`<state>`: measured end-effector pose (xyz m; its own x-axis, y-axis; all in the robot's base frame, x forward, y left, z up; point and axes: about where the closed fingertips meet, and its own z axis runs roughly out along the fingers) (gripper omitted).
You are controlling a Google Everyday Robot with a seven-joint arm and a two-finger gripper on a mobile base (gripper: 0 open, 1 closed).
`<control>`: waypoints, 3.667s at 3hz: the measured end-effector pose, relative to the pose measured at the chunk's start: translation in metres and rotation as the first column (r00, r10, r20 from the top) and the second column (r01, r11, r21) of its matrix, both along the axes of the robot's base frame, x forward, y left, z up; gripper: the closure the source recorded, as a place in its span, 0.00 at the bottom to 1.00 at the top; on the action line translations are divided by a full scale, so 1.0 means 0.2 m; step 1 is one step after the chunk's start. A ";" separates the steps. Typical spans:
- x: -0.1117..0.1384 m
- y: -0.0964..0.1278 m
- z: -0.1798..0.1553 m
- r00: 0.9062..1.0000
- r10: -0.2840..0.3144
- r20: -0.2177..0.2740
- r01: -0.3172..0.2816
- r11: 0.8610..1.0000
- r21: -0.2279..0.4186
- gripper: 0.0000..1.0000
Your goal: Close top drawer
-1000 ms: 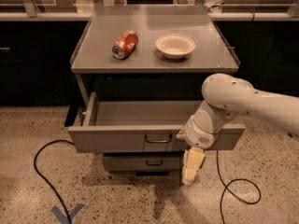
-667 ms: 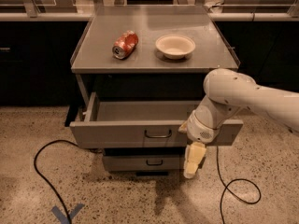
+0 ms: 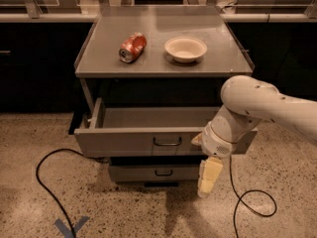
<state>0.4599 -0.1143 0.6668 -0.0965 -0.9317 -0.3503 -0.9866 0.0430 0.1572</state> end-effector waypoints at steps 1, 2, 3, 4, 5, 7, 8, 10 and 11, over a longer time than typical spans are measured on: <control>-0.17 0.02 0.03 0.999 0.004 -0.035 -0.003 1.000 0.015 0.00; -0.23 0.04 0.04 0.999 0.010 -0.045 -0.009 1.000 0.020 0.00; -0.23 0.04 0.04 0.999 0.011 -0.045 -0.010 1.000 0.020 0.00; -0.09 0.04 0.08 1.000 0.021 0.004 -0.021 1.000 0.006 0.00; 0.23 0.05 0.14 0.996 0.049 0.074 -0.048 0.999 -0.023 0.00; 0.15 0.05 0.08 0.998 0.049 0.047 -0.049 0.999 -0.004 0.00; 0.15 0.05 0.09 0.998 0.049 0.047 -0.049 0.999 -0.004 0.00; 0.21 0.04 0.12 0.995 0.060 0.084 -0.057 0.998 -0.036 0.00; 0.21 0.03 0.19 0.990 0.056 0.127 -0.049 0.997 -0.055 0.00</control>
Offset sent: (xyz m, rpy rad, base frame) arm -0.0604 0.0116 0.0120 0.0274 0.0562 0.0140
